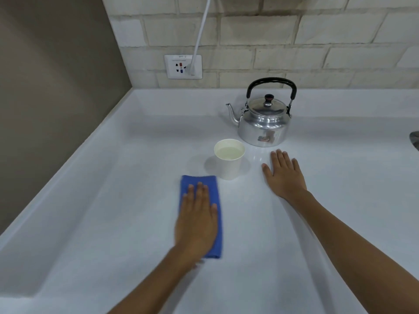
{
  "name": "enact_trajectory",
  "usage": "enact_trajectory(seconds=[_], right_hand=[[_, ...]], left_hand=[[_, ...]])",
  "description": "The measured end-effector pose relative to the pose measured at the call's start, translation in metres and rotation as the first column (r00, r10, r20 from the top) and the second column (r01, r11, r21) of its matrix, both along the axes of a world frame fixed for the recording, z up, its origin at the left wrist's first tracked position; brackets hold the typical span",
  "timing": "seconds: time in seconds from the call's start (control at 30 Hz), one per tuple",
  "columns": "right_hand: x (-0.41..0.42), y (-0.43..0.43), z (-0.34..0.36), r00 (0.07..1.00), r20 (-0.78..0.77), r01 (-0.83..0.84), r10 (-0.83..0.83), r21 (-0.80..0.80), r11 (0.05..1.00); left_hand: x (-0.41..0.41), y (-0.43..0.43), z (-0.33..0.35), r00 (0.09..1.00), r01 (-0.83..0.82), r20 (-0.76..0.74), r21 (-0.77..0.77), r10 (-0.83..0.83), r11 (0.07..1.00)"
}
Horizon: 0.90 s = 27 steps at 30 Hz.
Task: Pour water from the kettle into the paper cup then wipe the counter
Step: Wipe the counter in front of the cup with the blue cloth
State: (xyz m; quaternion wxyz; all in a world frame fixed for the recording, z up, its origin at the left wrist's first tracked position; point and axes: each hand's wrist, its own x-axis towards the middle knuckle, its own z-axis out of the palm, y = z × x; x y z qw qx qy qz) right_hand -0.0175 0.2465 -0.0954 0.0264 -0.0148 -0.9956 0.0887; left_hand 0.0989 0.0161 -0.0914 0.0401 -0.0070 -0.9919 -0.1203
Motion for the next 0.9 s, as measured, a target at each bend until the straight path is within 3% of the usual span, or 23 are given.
enact_trajectory(seconds=[0.17,0.23,0.33,0.47,0.77,0.9], right_hand=[[0.0,0.002,0.002,1.0,0.025,-0.013,0.013,-0.004,1.0],[0.001,0.003,0.003,1.0,0.018,-0.013,0.013,-0.005,1.0],[0.002,0.002,0.003,1.0,0.022,-0.007,0.007,-0.009,1.0],[0.001,-0.001,0.003,1.0,0.025,0.008,-0.007,-0.01,1.0],[0.001,0.0,0.004,0.999,0.038,0.002,-0.002,-0.009,1.0],[0.015,-0.003,0.021,0.998,0.054,0.018,-0.012,-0.111,0.994]], left_hand=[[0.023,0.025,0.002,0.951,0.308,0.009,0.015,-0.308,0.951],[0.018,-0.002,0.003,0.954,0.301,-0.014,0.005,-0.3,0.954],[0.012,-0.046,0.005,0.991,0.133,-0.011,0.044,-0.133,0.99],[0.009,-0.039,0.005,1.0,-0.014,0.014,0.084,0.013,0.996],[0.012,0.071,0.012,0.973,0.21,0.082,0.056,-0.214,0.976],[0.002,0.044,0.015,0.943,0.302,0.062,0.258,-0.328,0.918]])
